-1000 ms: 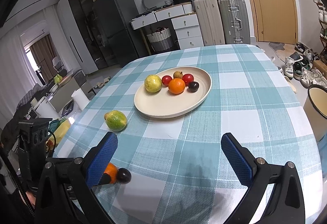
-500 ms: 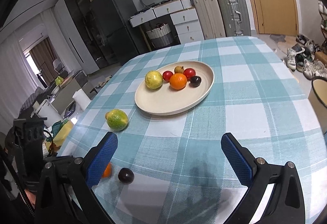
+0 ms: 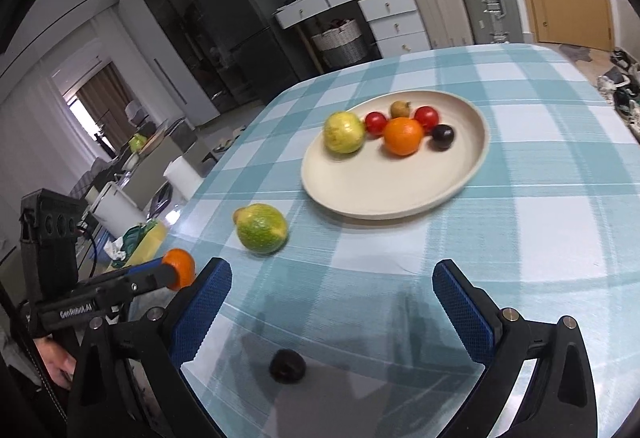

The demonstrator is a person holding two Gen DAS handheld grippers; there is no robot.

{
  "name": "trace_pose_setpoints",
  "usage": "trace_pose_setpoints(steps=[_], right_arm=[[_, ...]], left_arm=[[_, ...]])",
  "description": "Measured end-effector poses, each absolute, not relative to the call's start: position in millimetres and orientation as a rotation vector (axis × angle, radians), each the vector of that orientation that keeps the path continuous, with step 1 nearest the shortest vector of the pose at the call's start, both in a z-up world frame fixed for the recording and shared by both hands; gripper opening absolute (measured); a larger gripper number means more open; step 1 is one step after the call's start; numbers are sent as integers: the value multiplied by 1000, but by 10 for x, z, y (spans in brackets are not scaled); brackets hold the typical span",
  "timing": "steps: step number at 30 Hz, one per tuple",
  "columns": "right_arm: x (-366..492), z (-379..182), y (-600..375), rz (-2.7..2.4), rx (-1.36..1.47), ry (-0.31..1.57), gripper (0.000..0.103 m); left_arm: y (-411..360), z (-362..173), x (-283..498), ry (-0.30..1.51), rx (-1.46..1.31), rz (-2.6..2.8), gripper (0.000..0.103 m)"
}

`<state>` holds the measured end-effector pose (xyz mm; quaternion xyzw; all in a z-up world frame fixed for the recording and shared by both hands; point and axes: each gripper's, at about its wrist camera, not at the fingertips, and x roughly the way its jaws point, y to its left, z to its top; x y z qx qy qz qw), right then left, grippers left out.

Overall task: Organize fruits
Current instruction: 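Lift the orange with the left gripper while the right gripper grasps the green citrus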

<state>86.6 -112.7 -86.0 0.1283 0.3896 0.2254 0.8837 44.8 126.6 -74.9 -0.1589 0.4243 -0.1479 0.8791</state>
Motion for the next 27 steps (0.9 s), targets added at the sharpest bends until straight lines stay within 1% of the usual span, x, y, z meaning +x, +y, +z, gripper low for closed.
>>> trace_pose_setpoints(steps=[6,11,16,20,23,27], right_arm=[[1035,-891,-860,542,262,841,103],[1194,-956,-562,595,208,895,103],[1324,-1010,-351,621,164,911,102],[1414,-1065,-203,632,124,927,98],[1484,-1113,-116,649,112,951,89],[1565,-1158,-43,658,107,964,88]], left_arm=[[1467,-795,516,882,-368,-286,37],[1623,-866,571,894,-401,-263,37],[1721,-921,611,902,-411,-251,37],[1779,-957,640,906,-419,-242,37],[1818,-989,663,910,-431,-235,37],[1822,-1036,701,924,-440,-241,37]])
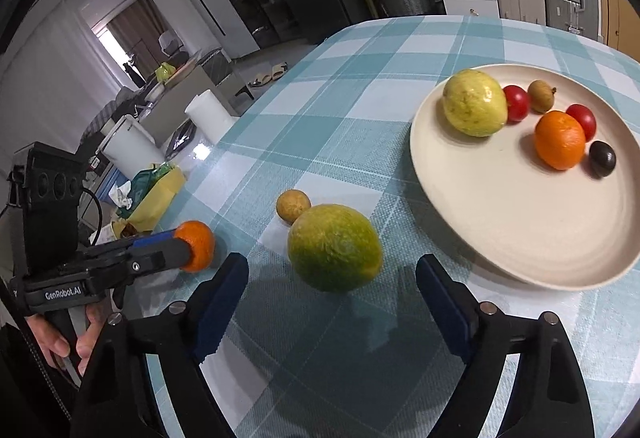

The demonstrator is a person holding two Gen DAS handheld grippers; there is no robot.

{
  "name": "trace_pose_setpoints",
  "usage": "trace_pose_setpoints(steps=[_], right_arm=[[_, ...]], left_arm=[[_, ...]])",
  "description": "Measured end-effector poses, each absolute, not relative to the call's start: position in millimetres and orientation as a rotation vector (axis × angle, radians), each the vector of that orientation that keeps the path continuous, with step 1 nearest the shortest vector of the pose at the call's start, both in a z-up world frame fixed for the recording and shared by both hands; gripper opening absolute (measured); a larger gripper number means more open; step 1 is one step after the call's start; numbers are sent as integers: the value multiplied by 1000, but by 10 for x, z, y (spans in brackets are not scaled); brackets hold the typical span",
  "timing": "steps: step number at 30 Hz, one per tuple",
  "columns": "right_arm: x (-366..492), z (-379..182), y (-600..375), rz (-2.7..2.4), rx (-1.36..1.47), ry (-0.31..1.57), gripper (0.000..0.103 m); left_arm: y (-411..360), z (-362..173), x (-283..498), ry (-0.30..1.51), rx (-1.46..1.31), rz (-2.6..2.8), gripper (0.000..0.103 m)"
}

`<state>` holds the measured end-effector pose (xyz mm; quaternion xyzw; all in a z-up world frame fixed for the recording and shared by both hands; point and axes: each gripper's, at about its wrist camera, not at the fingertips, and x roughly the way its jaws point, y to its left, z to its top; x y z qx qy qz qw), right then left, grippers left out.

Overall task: Organize fruits
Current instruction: 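Lift the orange with the left gripper while the right gripper grasps the green citrus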

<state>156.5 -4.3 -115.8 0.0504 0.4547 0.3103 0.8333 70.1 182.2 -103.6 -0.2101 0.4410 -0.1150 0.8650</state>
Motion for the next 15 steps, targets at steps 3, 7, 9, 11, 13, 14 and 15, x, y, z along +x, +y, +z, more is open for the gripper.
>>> trace_pose_setpoints(steps=[3,7,9,11,13,14,15], right_arm=[[1597,-1171,-8,656,105,963,82],[1631,-1181,20,653,109,963,70],[1655,-1200,20,654,115,975,62],[1680,-1234,25,659,122,994,54],[1678,-1239,17,668,138,994,52],[1670,-1233,9,674,143,990,51],[1658,-1220,1,683,149,981,51]], left_arm=[[1804,-1049,718,930,-434,-245,37],[1788,-1051,734,934,-432,-247,37],[1792,-1049,734,935,-436,-250,37],[1785,-1052,735,937,-433,-249,37],[1778,-1057,734,939,-434,-248,37],[1772,-1057,734,941,-432,-248,37],[1764,-1054,734,941,-430,-247,37]])
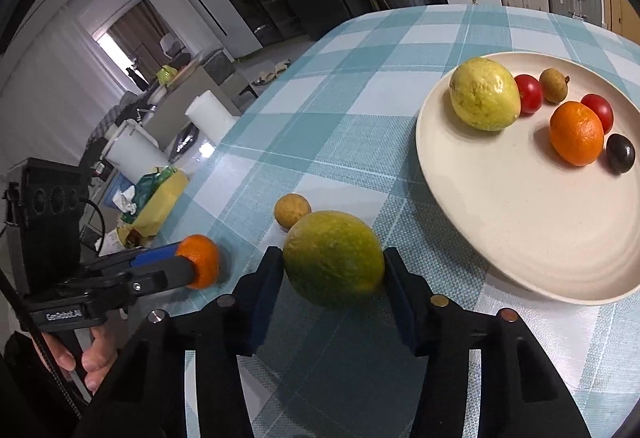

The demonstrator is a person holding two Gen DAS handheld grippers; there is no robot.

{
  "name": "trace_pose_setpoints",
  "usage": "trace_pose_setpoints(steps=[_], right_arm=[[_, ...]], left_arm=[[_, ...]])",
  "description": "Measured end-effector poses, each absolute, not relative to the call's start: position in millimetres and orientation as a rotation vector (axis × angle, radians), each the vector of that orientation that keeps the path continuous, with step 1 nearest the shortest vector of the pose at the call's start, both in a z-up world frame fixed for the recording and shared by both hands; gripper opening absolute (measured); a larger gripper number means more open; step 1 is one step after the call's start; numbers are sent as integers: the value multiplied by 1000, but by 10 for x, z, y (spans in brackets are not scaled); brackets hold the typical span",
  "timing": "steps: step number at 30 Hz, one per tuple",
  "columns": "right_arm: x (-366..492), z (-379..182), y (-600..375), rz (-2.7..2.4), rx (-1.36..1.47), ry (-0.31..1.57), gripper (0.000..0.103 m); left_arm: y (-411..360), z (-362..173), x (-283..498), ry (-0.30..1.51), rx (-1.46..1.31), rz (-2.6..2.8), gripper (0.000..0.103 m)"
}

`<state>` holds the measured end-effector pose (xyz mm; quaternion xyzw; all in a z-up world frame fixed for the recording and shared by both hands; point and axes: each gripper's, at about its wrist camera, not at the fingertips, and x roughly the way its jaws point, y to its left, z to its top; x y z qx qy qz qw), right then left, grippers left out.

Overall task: Organize fruits
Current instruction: 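Lift the orange with the left gripper while the right gripper grasps the green citrus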

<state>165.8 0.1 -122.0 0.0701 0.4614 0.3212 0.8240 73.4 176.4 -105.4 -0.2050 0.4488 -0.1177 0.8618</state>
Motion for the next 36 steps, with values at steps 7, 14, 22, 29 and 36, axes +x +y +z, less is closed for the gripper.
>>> trace_pose_setpoints(steps=[7,14,22,29,36], right_arm=[[1590,-1160,-85,702,182,944,46],[1543,-1117,-234,708,228,926,34],[1544,-1128,-235,735,213,939,34],[1609,-1163,-32,748,165,968,45],[1712,-1225,112,740,148,999,48]], left_arm=[[1684,-1009,746,940,-418,-255,37],[1562,-949,773,939,-401,-262,37],[1517,-928,778,945,-392,-257,37],[1556,-964,741,950,-403,-260,37],[1628,-1029,724,959,-419,-258,37]])
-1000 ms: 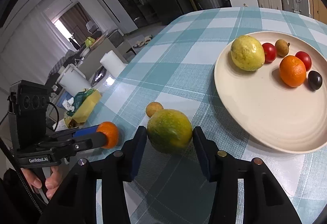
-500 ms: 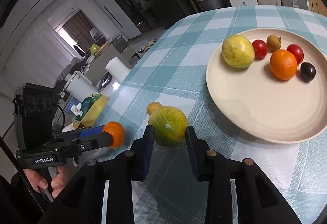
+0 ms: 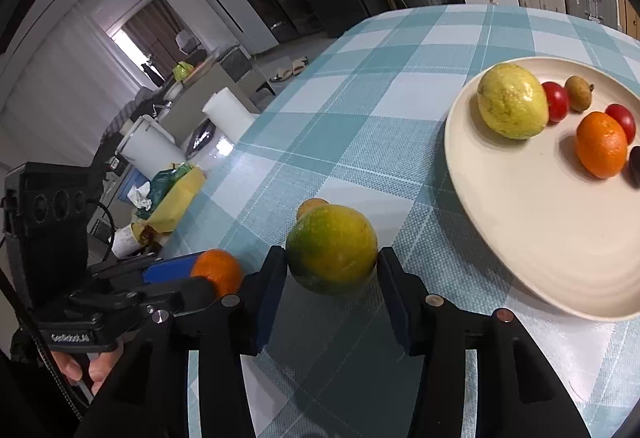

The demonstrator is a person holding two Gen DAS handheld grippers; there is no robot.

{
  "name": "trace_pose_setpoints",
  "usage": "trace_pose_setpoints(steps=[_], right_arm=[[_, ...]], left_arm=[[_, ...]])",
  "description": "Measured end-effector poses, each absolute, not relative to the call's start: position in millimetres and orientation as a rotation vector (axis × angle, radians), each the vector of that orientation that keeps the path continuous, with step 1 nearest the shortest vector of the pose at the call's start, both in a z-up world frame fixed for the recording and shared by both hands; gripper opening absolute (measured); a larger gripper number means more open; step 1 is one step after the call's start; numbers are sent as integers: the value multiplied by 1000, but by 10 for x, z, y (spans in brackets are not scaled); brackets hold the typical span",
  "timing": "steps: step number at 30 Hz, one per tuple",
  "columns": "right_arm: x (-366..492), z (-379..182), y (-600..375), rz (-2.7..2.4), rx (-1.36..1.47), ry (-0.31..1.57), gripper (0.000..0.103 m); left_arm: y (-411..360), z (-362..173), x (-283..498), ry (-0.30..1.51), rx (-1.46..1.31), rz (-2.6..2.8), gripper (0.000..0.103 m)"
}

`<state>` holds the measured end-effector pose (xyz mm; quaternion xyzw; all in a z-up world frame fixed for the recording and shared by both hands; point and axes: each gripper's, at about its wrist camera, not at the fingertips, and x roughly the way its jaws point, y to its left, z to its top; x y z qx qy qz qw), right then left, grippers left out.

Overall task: Organize fruits
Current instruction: 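Lift the orange with the left gripper while the right gripper grasps the green citrus, then carry the orange and green citrus onto the cream plate and open both grippers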

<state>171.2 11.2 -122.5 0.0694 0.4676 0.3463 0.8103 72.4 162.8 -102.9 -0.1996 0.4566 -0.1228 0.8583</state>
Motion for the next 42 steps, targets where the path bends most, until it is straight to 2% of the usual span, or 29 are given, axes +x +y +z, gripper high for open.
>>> trace_pose_setpoints(steps=[10,23,34,42], right_arm=[[1724,-1236,130,739,149,1002,47],[1576,-1023,-277,760,282,892,47],[1518,-752,-1074,648,368,787,47],[1625,-705,-1489,570,356,761,47]], left_arm=[[1659,-1067,712,967,-427,-254,37],[1463,-902,818,944,-390,-273,37],[807,-576,1396,903,-328,-398,37],[256,-526,1886,907,-267,-450,37]])
